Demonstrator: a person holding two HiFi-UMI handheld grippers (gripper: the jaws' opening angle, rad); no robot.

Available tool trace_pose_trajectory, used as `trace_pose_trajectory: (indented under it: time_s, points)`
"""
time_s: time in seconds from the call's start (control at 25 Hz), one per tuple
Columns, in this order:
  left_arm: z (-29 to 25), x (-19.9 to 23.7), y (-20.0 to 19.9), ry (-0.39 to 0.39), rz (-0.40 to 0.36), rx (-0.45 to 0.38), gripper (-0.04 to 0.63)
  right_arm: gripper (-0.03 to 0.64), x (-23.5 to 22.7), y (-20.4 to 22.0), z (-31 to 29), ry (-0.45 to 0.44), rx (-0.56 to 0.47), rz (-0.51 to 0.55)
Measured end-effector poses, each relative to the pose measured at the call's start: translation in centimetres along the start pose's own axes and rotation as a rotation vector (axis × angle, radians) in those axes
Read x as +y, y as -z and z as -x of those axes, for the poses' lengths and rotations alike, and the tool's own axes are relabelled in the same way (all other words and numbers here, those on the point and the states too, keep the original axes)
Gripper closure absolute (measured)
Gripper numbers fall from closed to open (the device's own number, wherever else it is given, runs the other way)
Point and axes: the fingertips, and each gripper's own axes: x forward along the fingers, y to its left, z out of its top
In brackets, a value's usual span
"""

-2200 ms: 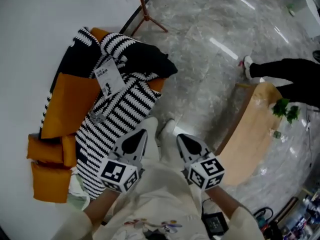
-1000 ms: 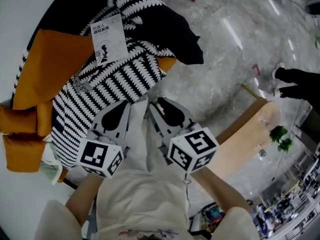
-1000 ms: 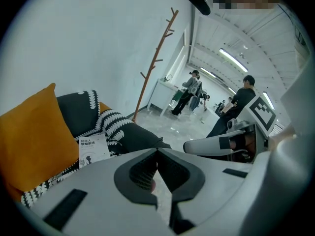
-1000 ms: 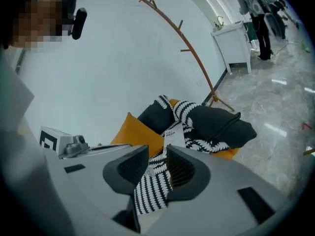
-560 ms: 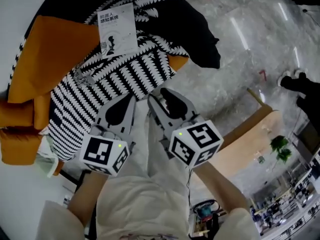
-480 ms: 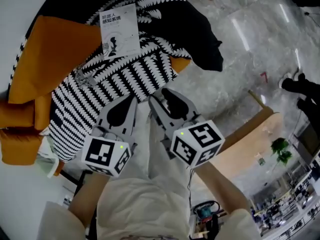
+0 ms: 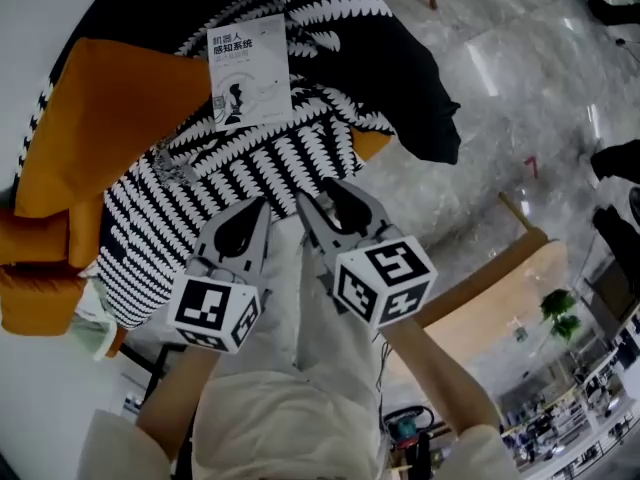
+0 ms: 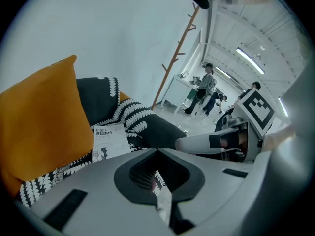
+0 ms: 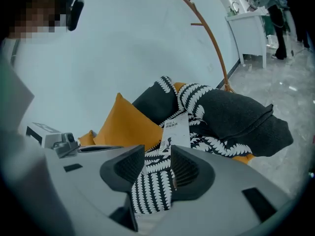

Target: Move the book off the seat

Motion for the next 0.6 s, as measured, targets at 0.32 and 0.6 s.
trace_pose_trajectory:
  time_s: [0.32,0.6]
  points:
    - [-4.4,1.7,0.3,-0.007,0.007,0.031,0.587,0.466,-4.6,0.4,-5.2,0.037,0.078,0.059]
    - [-5.4,4.7,1.0,0.013,0.003,0.060,0.586,0.459,-5.7,0.1,-10.7,0.040,0.084,0.001]
